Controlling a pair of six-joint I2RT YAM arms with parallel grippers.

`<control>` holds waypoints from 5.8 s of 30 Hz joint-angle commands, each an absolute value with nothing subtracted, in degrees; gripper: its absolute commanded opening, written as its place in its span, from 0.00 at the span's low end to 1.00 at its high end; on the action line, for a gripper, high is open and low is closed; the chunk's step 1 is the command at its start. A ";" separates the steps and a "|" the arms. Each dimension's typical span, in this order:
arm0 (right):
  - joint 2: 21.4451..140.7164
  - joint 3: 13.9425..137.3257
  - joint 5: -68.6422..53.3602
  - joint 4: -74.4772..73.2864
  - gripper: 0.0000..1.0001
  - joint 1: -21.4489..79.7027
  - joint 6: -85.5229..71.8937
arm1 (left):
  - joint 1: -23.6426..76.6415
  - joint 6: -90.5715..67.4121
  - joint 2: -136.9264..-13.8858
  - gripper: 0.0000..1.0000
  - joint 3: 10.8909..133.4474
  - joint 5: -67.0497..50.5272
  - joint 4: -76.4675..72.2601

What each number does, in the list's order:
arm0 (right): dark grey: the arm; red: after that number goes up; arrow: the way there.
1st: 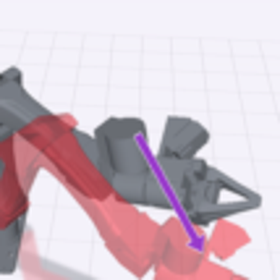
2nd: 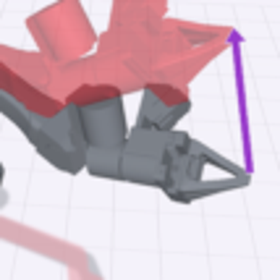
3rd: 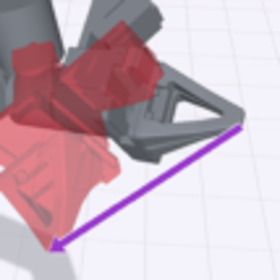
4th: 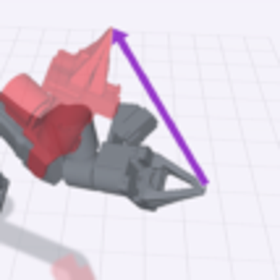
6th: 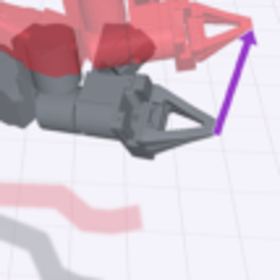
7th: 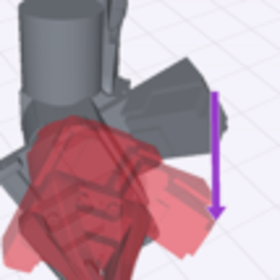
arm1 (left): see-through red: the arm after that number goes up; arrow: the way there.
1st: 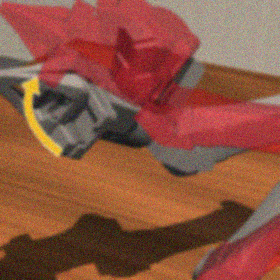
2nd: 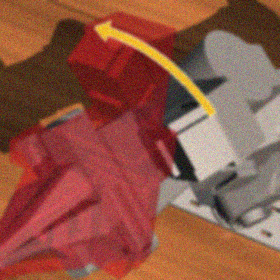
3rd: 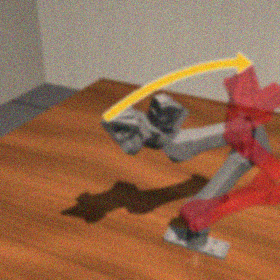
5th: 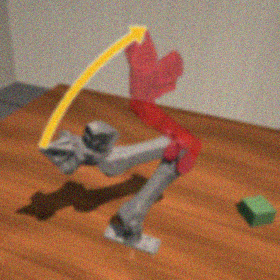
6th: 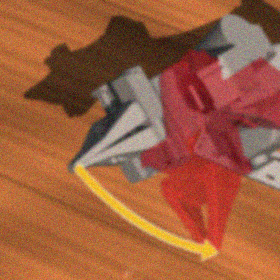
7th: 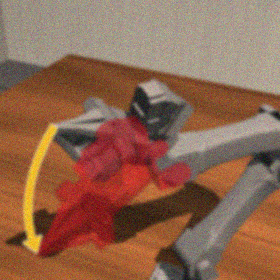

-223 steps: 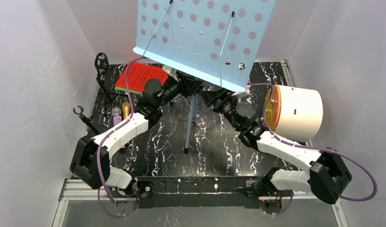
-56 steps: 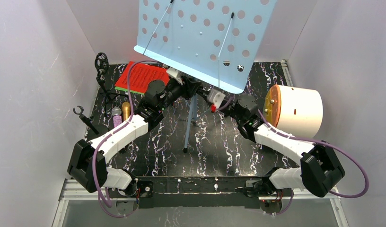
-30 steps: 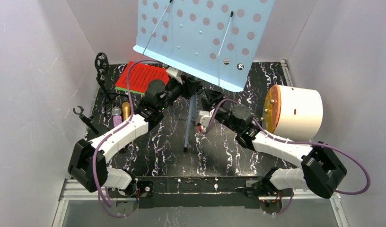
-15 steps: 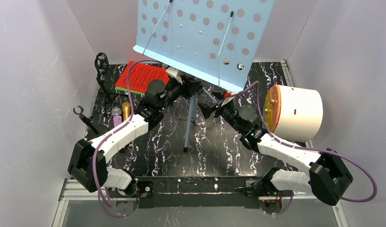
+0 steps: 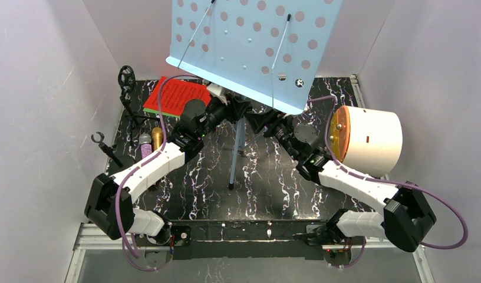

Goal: Pack up the instrument practice props
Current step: Unscrew the knob on the music stand, then close the music stand at the center of the board.

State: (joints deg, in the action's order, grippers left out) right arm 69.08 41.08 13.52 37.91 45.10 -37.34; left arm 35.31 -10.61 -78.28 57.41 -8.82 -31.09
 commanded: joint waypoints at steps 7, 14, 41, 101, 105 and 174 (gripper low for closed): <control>71.57 44.87 14.91 38.01 0.66 44.03 -44.29 | 34.37 -13.62 -80.07 0.00 56.11 -6.58 -20.16; 72.82 44.07 12.43 40.74 0.47 42.63 -43.49 | 34.36 -13.70 -80.06 0.00 55.99 -6.62 -20.30; 75.98 40.68 -4.60 36.70 0.01 41.56 90.67 | 34.37 -13.62 -79.91 0.00 56.43 -7.17 -19.41; 76.17 48.41 -7.04 37.68 0.07 38.72 -35.99 | 34.37 -13.62 -80.28 0.00 56.42 -8.73 -20.25; 75.32 48.63 -10.43 36.40 0.01 38.73 -19.74 | 34.37 -13.54 -80.35 0.00 56.52 -8.87 -20.16; 101.81 89.31 -58.70 60.73 0.20 25.95 -36.39 | 34.37 -11.52 -81.39 0.00 57.92 -18.58 -21.00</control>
